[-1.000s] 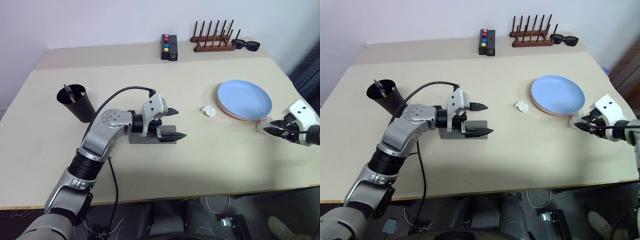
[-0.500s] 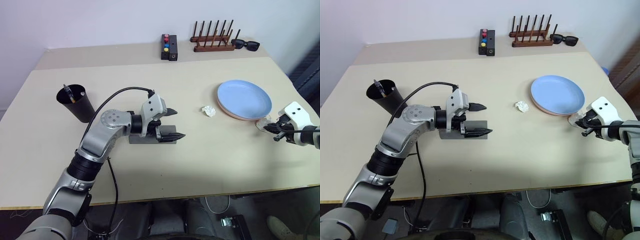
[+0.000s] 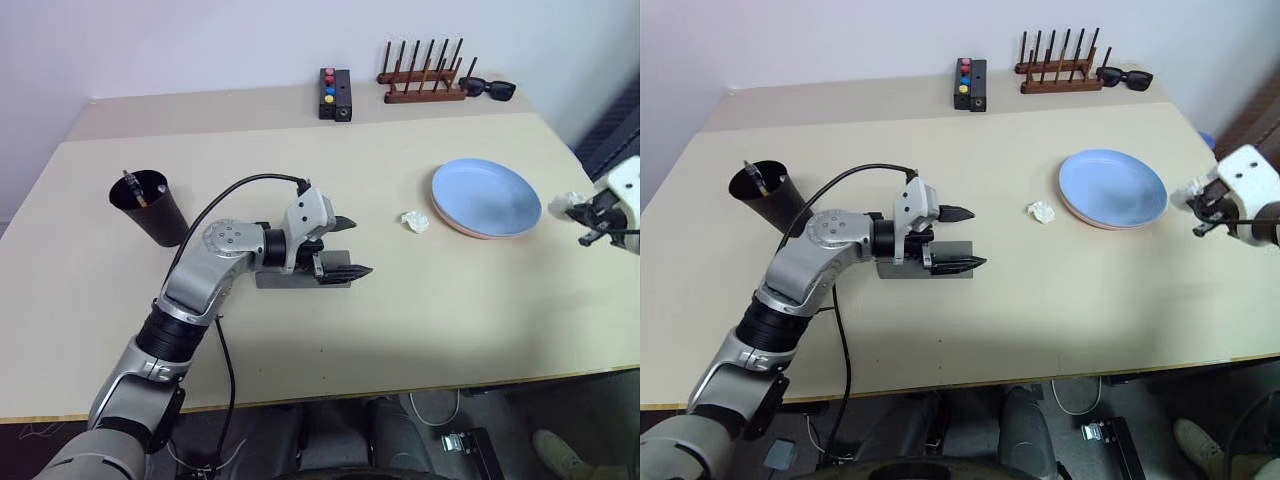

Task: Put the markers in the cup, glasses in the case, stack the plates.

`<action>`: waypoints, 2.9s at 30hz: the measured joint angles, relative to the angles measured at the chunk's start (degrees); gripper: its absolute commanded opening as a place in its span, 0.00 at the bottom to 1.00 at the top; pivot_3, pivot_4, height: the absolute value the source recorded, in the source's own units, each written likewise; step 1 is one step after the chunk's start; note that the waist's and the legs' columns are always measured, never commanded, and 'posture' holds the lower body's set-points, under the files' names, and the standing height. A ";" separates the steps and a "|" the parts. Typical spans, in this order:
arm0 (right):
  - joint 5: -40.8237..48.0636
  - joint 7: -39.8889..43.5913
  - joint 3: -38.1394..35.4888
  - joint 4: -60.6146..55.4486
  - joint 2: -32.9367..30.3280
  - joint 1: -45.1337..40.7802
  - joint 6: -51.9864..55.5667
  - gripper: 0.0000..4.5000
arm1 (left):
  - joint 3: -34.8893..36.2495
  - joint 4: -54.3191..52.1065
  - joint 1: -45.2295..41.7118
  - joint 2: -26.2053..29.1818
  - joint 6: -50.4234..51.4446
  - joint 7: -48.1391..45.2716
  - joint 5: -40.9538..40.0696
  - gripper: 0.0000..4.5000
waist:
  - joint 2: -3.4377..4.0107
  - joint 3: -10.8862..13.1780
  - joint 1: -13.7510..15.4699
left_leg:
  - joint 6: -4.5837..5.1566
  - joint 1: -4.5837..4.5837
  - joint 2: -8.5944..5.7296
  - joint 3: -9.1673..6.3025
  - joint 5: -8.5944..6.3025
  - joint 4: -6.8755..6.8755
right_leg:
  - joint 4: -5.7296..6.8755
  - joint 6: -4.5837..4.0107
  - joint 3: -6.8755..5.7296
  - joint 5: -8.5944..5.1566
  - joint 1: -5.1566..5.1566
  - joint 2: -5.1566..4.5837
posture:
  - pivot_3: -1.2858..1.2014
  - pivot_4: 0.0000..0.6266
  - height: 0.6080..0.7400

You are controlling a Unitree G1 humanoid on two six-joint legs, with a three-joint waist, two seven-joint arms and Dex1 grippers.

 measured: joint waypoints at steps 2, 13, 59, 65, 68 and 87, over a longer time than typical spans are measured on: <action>1.09 0.32 0.23 -1.84 2.36 -1.96 0.22 0.01 | -0.10 0.02 -0.01 -0.09 -0.04 -0.05 0.01 1.00 | -0.02 0.01 0.05 | 0.00 0.00 0.01 0.00 0.00 0.01 | 0.00 0.00 0.00 0.00 0.00 0.00 | 0.52 0.24 1.00; -0.85 -0.75 5.25 6.54 9.95 -4.47 -3.16 0.62 | -0.08 0.06 -0.01 0.31 -0.05 0.06 0.02 1.00 | -0.02 0.01 0.29 | 0.01 -0.03 -0.04 -0.02 0.00 0.04 | 0.01 0.01 0.00 0.01 -0.02 -0.03 | 0.52 0.24 1.00; 0.16 -0.88 12.17 12.75 29.78 -9.86 -9.24 0.32 | 2.58 -6.77 3.84 4.51 4.94 3.69 -0.31 1.00 | -0.02 0.01 -0.17 | 0.00 -0.03 -0.03 -0.06 0.00 0.04 | 0.04 0.03 0.00 0.02 -0.05 -0.01 | 0.52 0.24 1.00; -0.42 -1.26 12.13 13.32 29.76 -10.38 -10.42 0.01 | 2.62 -6.76 3.83 4.55 5.00 3.83 -0.74 1.00 | -0.02 0.01 -0.18 | 0.00 -0.03 -0.04 -0.06 0.00 0.04 | 0.04 0.03 0.00 0.02 -0.05 -0.01 | 0.52 0.24 1.00; -0.42 -1.32 11.87 12.44 29.56 -10.30 -10.35 0.01 | 2.62 -6.76 3.80 4.53 4.98 3.80 -0.74 1.00 | -0.02 0.01 -0.18 | 0.01 -0.03 -0.04 -0.05 0.00 0.03 | 0.03 0.03 0.00 0.02 -0.05 -0.01 | 0.52 0.24 1.00; -3.29 -13.58 3.97 23.42 20.78 -18.26 -17.33 0.20 | 2.40 -4.49 2.57 2.82 3.65 2.84 -0.62 1.00 | -0.01 0.02 -0.10 | 0.01 -0.04 -0.04 -0.03 0.00 0.00 | 0.01 0.03 0.00 0.02 -0.05 -0.01 | 0.52 0.24 1.00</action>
